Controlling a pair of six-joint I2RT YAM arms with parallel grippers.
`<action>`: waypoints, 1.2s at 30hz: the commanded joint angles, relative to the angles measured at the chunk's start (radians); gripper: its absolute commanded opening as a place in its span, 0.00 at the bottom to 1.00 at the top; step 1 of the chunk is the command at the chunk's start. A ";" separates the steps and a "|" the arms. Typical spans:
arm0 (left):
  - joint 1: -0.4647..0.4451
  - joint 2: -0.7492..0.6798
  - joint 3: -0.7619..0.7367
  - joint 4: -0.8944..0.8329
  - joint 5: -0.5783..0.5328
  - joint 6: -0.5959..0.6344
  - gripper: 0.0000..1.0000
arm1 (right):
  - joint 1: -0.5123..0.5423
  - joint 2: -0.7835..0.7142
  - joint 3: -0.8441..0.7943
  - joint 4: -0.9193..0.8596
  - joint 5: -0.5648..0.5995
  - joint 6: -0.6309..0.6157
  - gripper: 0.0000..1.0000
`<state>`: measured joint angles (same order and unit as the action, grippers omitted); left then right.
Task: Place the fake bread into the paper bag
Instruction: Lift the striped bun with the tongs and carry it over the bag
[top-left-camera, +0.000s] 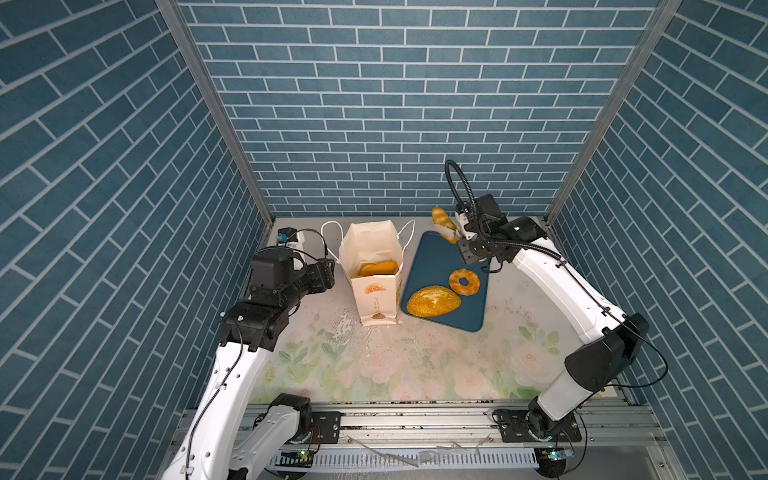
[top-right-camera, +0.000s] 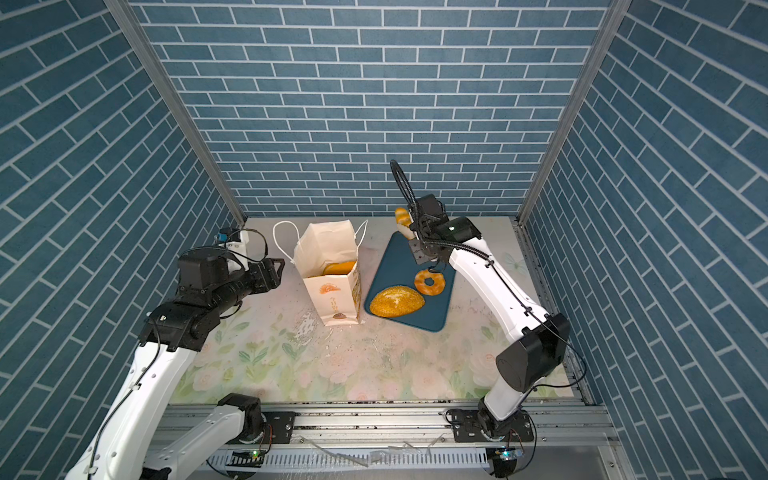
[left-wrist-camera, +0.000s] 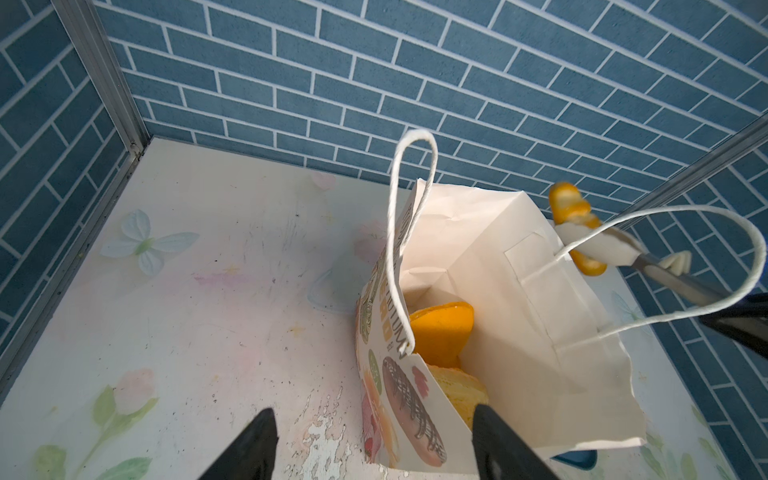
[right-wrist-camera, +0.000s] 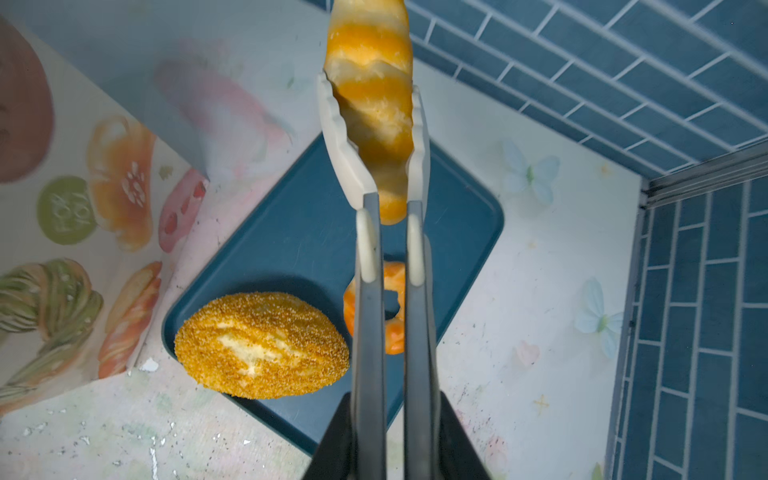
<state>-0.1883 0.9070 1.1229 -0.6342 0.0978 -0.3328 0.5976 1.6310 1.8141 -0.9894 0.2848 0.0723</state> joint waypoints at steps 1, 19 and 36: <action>-0.001 -0.004 -0.014 -0.002 0.003 0.006 0.76 | 0.018 -0.063 0.085 -0.031 0.079 0.011 0.25; -0.002 -0.005 -0.012 0.001 0.003 -0.005 0.76 | 0.313 0.133 0.710 -0.257 -0.004 -0.148 0.27; -0.002 0.001 -0.008 0.000 0.005 -0.005 0.76 | 0.404 0.271 0.711 -0.368 -0.095 -0.192 0.28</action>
<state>-0.1883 0.9077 1.1137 -0.6334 0.0982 -0.3340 0.9966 1.9003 2.5233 -1.3441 0.2073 -0.0952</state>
